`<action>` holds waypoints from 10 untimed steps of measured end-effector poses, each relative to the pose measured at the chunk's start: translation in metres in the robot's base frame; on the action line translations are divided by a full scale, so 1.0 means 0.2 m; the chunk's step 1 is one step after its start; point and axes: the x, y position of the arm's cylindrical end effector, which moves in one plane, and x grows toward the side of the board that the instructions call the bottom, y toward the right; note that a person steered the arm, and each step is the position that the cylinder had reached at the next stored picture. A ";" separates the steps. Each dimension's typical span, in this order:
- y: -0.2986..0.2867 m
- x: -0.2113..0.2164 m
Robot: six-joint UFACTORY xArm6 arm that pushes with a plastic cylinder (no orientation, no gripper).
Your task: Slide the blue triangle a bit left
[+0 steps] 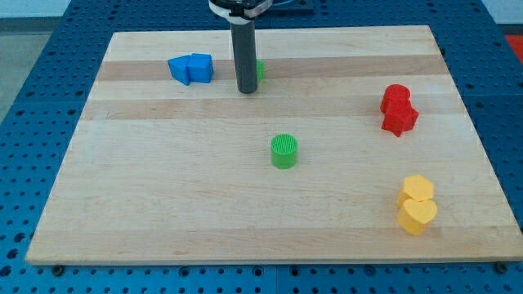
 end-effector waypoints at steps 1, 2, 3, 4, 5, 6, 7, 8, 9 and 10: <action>0.02 -0.01; 0.03 -0.06; 0.03 -0.06; -0.01 -0.06; -0.19 -0.06; -0.34 -0.06; -0.48 -0.06; -0.61 -0.06; -0.72 -0.05; -0.74 -0.05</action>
